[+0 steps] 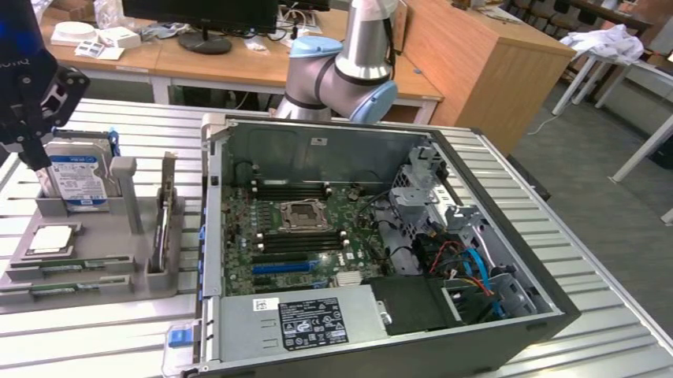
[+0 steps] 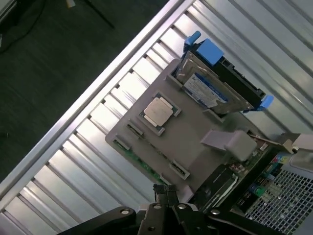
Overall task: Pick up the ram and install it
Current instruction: 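Pick up the ram and move it above insertion slot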
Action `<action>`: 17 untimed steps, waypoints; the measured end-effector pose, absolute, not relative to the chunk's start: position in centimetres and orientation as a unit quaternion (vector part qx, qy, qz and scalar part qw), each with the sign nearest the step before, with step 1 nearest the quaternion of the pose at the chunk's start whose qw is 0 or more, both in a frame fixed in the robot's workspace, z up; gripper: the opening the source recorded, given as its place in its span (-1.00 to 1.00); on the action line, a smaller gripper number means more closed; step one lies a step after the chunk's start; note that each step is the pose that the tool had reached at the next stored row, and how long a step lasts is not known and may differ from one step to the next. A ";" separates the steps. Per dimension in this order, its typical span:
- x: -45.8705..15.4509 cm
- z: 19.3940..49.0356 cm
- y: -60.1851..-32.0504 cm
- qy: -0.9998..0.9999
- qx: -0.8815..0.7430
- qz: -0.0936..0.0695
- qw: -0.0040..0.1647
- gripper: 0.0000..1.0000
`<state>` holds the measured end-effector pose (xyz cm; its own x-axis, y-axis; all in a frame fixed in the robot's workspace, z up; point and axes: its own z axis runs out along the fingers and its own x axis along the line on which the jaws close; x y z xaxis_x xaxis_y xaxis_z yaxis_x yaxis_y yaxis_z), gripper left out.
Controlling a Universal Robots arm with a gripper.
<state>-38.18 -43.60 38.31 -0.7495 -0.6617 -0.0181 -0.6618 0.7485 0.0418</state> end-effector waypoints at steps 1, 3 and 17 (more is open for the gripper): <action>-38.2 38.3 -43.6 0.932 -0.362 0.023 0.001 -0.79; -38.2 38.3 -43.6 0.925 -0.380 0.023 0.000 -0.79; -38.2 38.2 -43.6 0.869 -0.494 0.023 -0.002 -0.79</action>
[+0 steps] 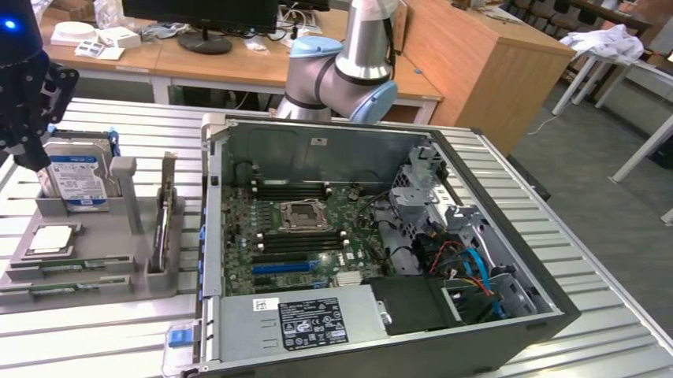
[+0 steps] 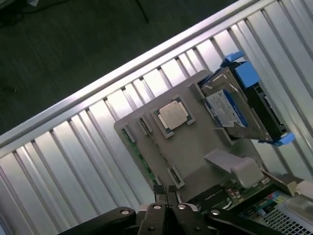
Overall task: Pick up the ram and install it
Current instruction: 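Pick up the ram and move it above insertion slot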
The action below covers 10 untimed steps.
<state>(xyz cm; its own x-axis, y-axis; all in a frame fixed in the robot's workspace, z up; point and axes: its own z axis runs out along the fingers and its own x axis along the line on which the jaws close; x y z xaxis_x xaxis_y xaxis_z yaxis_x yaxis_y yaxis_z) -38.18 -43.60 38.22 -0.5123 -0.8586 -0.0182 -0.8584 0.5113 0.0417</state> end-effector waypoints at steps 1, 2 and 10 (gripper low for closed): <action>-38.2 38.2 -43.6 -0.865 0.502 -0.023 0.003 -0.79; -38.2 38.2 -43.6 -0.860 0.509 -0.023 0.003 -0.79; -38.2 38.2 -43.6 -0.821 0.571 -0.022 0.004 -0.79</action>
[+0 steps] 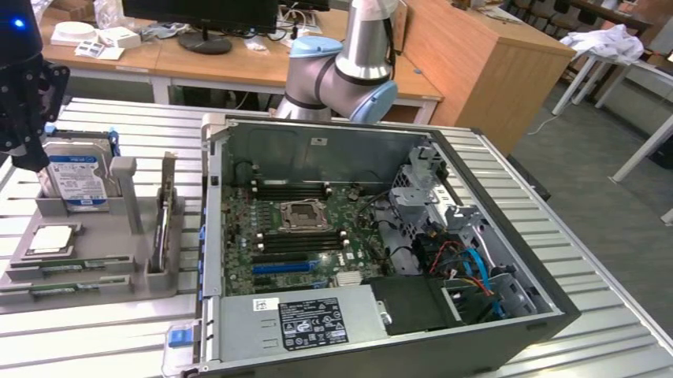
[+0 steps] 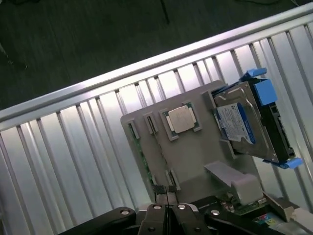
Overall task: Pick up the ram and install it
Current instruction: 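Pick up the ram and move it above insertion slot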
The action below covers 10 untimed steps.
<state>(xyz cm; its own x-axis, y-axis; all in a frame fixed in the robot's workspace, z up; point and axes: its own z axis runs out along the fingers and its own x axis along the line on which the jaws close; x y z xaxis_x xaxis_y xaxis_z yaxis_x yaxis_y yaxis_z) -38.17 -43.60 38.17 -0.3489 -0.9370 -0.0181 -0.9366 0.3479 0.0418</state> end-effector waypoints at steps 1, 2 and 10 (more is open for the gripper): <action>-38.2 38.2 -43.6 -0.816 0.578 -0.022 0.005 -0.79; -38.2 38.2 -43.6 -0.811 0.585 -0.022 0.005 -0.79; -38.2 38.1 -43.6 -0.766 0.643 -0.022 0.006 -0.79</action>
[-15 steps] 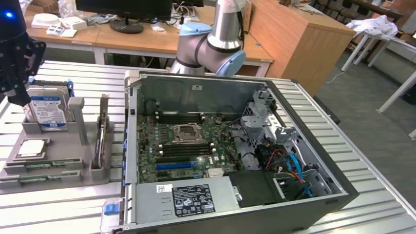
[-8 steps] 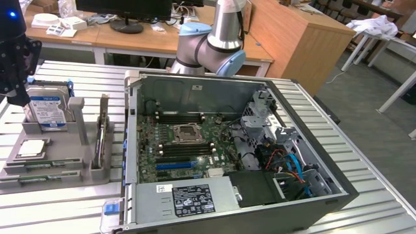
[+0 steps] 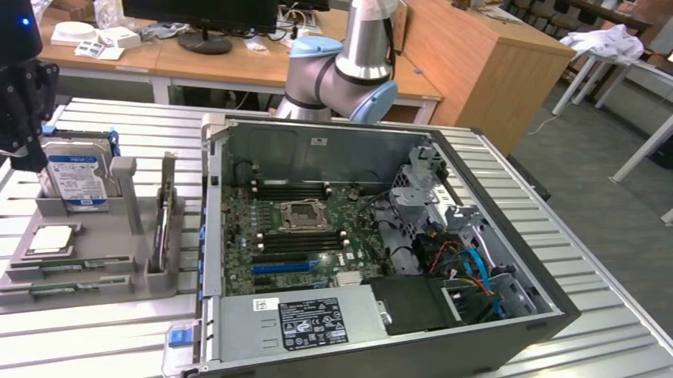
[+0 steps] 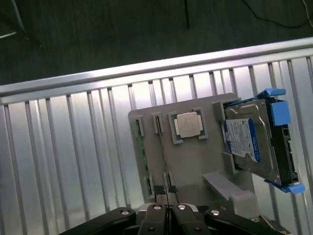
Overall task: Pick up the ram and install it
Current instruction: 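Pick up the ram and move it above insertion slot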
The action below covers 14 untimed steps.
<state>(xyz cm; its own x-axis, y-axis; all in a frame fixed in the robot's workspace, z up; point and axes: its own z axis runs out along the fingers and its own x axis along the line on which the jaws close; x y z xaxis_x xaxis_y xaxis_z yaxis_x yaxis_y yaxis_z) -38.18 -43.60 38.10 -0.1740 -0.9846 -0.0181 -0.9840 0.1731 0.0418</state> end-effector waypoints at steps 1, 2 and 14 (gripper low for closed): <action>-38.2 38.1 -43.6 -0.760 0.650 -0.022 0.007 -0.79; -38.2 38.1 -43.6 -0.754 0.657 -0.022 0.007 -0.79; -38.2 38.0 -43.6 -0.705 0.709 -0.021 0.008 -0.79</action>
<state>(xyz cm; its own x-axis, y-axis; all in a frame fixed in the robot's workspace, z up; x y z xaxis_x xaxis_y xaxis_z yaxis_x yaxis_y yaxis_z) -38.18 -43.60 38.04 0.0054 -0.9998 -0.0181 -0.9991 -0.0062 0.0418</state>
